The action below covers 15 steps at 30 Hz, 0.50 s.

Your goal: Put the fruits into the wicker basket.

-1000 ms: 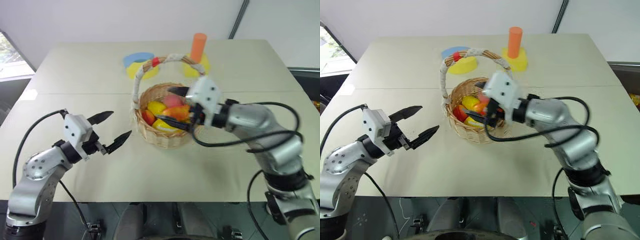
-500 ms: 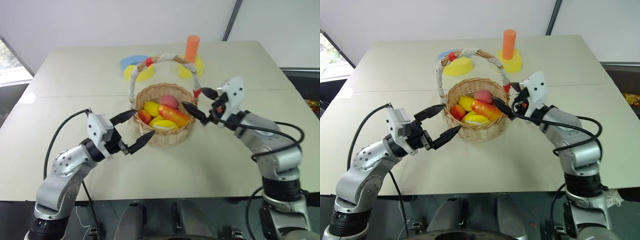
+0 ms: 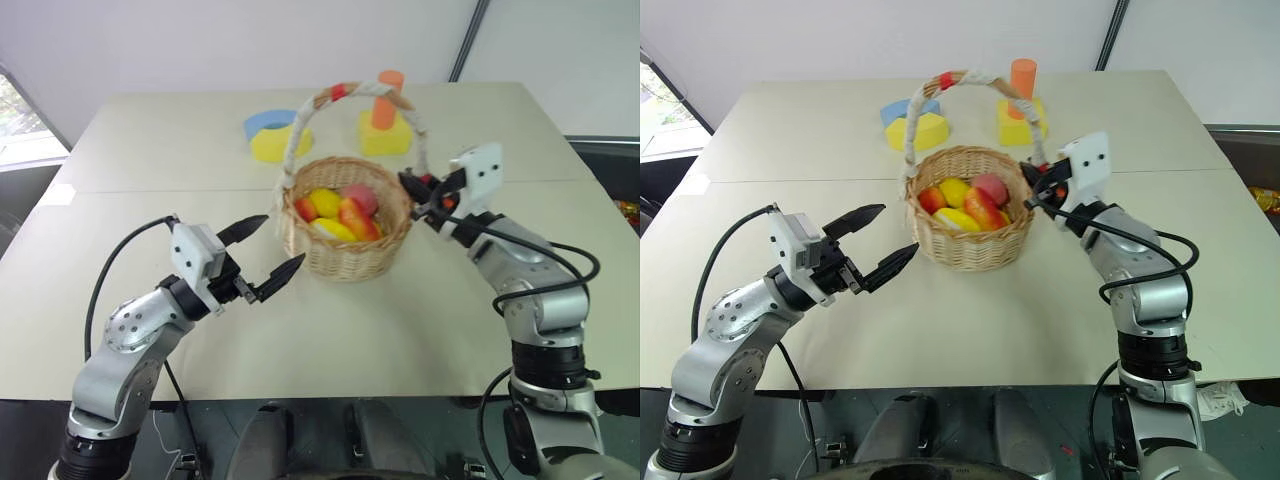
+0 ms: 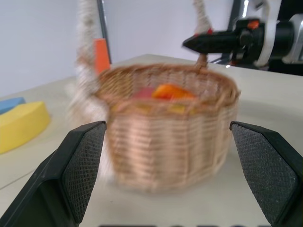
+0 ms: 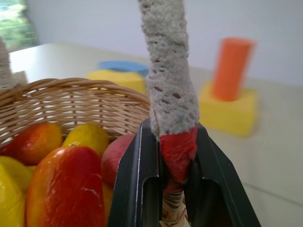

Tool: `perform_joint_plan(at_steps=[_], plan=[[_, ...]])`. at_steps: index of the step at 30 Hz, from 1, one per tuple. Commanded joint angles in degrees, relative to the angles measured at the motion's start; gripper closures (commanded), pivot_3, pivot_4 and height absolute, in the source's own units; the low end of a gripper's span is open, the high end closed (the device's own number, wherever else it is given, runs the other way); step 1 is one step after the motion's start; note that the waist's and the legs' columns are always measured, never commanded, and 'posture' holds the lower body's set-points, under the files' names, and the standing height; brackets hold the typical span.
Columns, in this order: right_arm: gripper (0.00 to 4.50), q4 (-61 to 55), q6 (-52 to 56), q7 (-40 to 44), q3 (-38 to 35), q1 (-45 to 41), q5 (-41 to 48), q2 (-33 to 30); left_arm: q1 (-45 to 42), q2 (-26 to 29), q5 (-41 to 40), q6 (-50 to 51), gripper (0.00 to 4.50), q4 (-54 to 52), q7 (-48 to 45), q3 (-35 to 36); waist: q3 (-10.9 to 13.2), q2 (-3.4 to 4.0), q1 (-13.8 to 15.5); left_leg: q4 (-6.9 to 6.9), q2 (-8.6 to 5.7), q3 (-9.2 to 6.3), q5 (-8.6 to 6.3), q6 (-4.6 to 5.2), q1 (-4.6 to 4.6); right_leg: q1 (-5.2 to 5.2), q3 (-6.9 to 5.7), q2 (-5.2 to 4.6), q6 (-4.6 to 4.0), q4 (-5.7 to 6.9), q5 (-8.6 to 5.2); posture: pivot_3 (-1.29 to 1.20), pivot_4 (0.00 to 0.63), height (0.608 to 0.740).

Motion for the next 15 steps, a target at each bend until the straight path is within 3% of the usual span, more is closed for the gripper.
perform_joint_plan(at_steps=[1, 7, 11, 15], plan=[[4.46, 4.4, -4.0, -6.8, -8.1, -1.0, -5.2, -4.1, -0.8, -0.2, 1.1, -1.9, 0.00, 0.0, 0.1, 0.2, 0.0, 0.00, 0.1, 0.00, -0.02, 0.00, 0.00, 0.00, 0.00, 0.01, 0.00, -0.03, 0.00, 0.00, 0.00, 0.00, 0.150, 0.740], [4.46, 18.4, -9.2, -11.2, -10.4, -3.5, -9.5, -7.5, -2.8, -1.2, 2.2, -2.9, 0.00, 2.2, -0.4, -1.2, 0.0, 0.12, -1.0, -0.05, 0.05, 0.17, 0.00, 0.01, 0.08, -0.01, 0.11, 0.07, 0.00, 0.01, 0.00, 0.00, 0.150, 0.740], [4.46, 22.5, -11.2, -9.9, -11.4, -4.5, -8.4, -8.5, -3.6, -1.4, 2.8, -3.4, 0.00, 3.4, -0.4, -1.1, 0.0, 0.16, -1.6, -0.06, 0.07, 0.25, 0.08, 0.14, 0.13, -0.01, 0.17, 0.09, 0.00, 0.14, 0.00, 0.00, 0.150, 0.740], [2.53, 20.5, -10.7, -8.0, -13.1, -2.4, -6.9, -10.0, -3.8, -1.5, 2.9, -3.0, 0.00, 4.5, 0.4, -0.3, 0.0, 0.16, -1.5, -0.05, 0.05, 0.25, 0.08, 0.14, 0.11, 0.00, 0.17, 0.06, 0.00, 0.14, 0.00, 0.00, 0.150, 0.740]])
